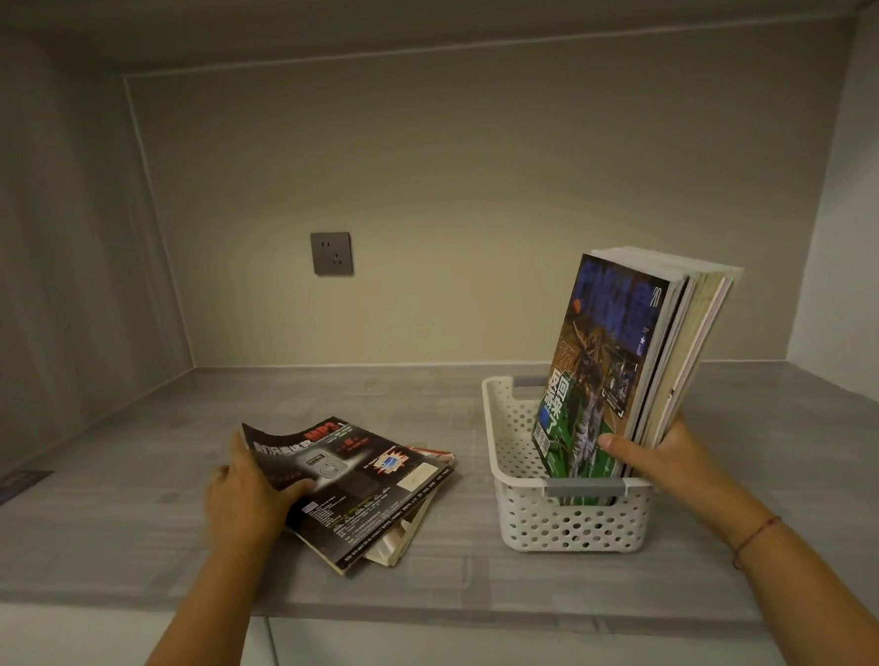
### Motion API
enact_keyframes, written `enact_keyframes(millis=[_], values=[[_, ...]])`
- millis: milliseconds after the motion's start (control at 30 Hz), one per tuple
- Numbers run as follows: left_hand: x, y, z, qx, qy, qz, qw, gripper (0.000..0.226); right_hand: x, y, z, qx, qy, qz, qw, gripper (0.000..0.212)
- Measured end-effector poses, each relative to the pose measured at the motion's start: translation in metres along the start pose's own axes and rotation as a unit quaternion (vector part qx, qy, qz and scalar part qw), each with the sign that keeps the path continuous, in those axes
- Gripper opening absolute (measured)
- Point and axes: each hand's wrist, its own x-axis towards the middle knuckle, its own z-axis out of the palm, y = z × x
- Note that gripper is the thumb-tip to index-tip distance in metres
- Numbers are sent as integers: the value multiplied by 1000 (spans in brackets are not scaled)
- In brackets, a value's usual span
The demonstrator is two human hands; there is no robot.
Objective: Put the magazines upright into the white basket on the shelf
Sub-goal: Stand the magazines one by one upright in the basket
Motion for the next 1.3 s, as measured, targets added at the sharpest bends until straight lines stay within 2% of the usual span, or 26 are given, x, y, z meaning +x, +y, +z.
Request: enact_keyframes(millis=[67, 167, 267, 367, 467, 567, 600, 667, 800, 933, 1033, 1100, 1167, 1200, 1300], values=[[-4, 8, 1, -87, -31, -40, 995, 83, 0, 1, 0, 4, -3, 0, 1000, 41], [-10, 26, 5, -141, -85, -39, 986, 49, 1, 3, 0, 1, 4, 2, 1000, 44], [-14, 49, 4, -245, -116, -25, 962, 35, 2, 4, 0, 4, 0, 4, 1000, 47], [-21, 78, -16, -349, -72, 10, 934, 25, 3, 5, 0, 5, -4, 3, 1000, 46], [-32, 117, -49, -431, -9, 86, 898, 23, 4, 8, 0, 10, 0, 8, 1000, 55], [-43, 160, -76, -487, 33, 151, 860, 10, 4, 9, 0, 13, 5, 14, 1000, 48], [-47, 175, -82, -501, 41, 169, 848, 7, 4, 9, 0, 9, 7, 15, 1000, 49], [-54, 203, -85, -505, 71, 204, 836, 14, 5, 11, 0, 1, 10, 15, 1000, 53], [-72, 247, -60, -447, 84, 263, 851, 19, 7, 13, -2, 15, 10, 3, 1000, 39], [-88, 266, -19, -396, 74, 276, 873, 28, 8, 16, -2, 19, 5, -6, 1000, 44], [-102, 271, 4, -427, -13, 263, 865, 24, 10, 18, -4, 25, -4, -9, 1000, 61], [-109, 270, 16, -463, -138, 245, 841, 19, 10, 17, -5, 26, -10, -18, 999, 68], [-115, 267, 24, -484, -264, 223, 804, 17, 9, 14, -6, 34, -21, -34, 999, 63], [-117, 265, 27, -465, -290, 230, 804, 17, 8, 12, -5, 39, -27, -42, 998, 60], [-116, 261, 35, -405, -300, 263, 822, 18, 4, 4, -5, 34, -33, -49, 998, 60]])
